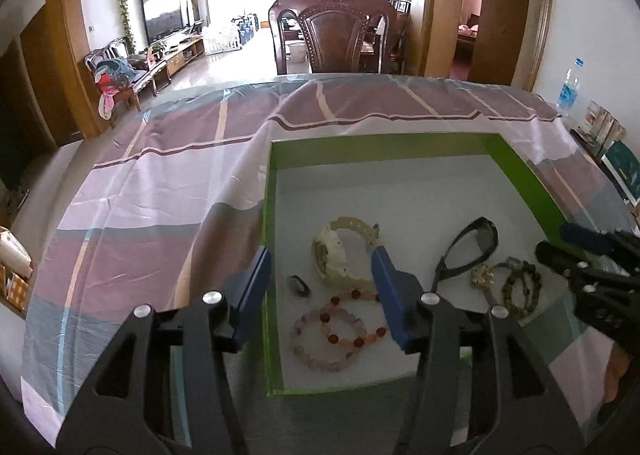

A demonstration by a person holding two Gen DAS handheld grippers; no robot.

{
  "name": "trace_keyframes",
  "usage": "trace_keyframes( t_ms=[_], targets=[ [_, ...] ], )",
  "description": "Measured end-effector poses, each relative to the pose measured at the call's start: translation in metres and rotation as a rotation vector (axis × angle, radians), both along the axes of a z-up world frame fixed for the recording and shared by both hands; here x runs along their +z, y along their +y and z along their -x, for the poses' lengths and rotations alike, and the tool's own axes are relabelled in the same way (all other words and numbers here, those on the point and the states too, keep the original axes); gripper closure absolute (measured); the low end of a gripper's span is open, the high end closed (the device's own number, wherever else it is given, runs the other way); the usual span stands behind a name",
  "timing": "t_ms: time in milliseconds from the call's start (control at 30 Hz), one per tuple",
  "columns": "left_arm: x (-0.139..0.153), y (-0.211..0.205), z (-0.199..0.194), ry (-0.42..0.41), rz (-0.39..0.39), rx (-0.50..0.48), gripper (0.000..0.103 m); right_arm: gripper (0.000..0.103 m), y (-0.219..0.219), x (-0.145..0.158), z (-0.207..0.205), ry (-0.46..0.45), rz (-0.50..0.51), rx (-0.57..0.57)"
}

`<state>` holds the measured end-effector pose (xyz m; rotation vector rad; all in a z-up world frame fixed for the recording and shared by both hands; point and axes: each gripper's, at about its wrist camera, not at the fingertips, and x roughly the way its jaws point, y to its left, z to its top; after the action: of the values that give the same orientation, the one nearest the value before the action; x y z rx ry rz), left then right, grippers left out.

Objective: Organize jewelry
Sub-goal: 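Withdraw both open tools from the box toward the last silver charms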

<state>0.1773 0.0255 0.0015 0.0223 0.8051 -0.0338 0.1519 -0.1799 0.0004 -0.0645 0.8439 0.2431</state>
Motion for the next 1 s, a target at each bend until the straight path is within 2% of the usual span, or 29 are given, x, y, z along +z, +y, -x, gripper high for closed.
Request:
trace_keyframes(
  t_ms=[133, 267, 367, 467, 567, 667, 700, 733, 767, 933, 1000],
  targets=[
    [0.003, -0.001, 0.022, 0.011, 0.014, -0.038, 0.046, 0.054, 0.000, 0.008, 0.029, 0.030, -0.034, 0.079],
    [-0.002, -0.014, 0.050, 0.018, 0.013, -0.118, 0.046, 0.054, 0.016, -0.015, 0.044, 0.114, 0.010, 0.154],
    [-0.011, -0.031, 0.065, 0.034, -0.006, -0.185, 0.041, 0.061, 0.027, -0.041, 0.040, 0.174, 0.051, 0.163],
    [-0.022, -0.047, 0.071, 0.044, -0.051, -0.236, 0.040, 0.061, 0.029, -0.058, 0.029, 0.229, -0.013, 0.156],
    [-0.035, -0.052, 0.070, 0.070, -0.073, -0.245, 0.039, 0.061, 0.029, -0.064, 0.020, 0.234, -0.058, 0.137],
    [-0.047, -0.049, 0.063, 0.110, -0.060, -0.236, 0.039, 0.062, 0.032, -0.063, 0.023, 0.218, -0.044, 0.161],
    [-0.050, -0.048, 0.063, 0.117, -0.058, -0.233, 0.039, 0.071, 0.035, -0.063, 0.027, 0.205, -0.045, 0.191],
    [-0.052, -0.048, 0.062, 0.124, -0.056, -0.230, 0.039, 0.087, 0.037, -0.062, 0.029, 0.210, -0.054, 0.215],
    [-0.054, -0.047, 0.061, 0.128, -0.056, -0.227, 0.039, 0.091, 0.039, -0.061, 0.031, 0.219, -0.056, 0.233],
    [-0.059, -0.045, 0.060, 0.139, -0.055, -0.218, 0.039, 0.097, 0.053, -0.062, 0.051, 0.227, -0.016, 0.321],
    [-0.060, -0.045, 0.059, 0.142, -0.052, -0.217, 0.039, 0.098, 0.060, -0.063, 0.066, 0.246, -0.027, 0.412]
  ],
)
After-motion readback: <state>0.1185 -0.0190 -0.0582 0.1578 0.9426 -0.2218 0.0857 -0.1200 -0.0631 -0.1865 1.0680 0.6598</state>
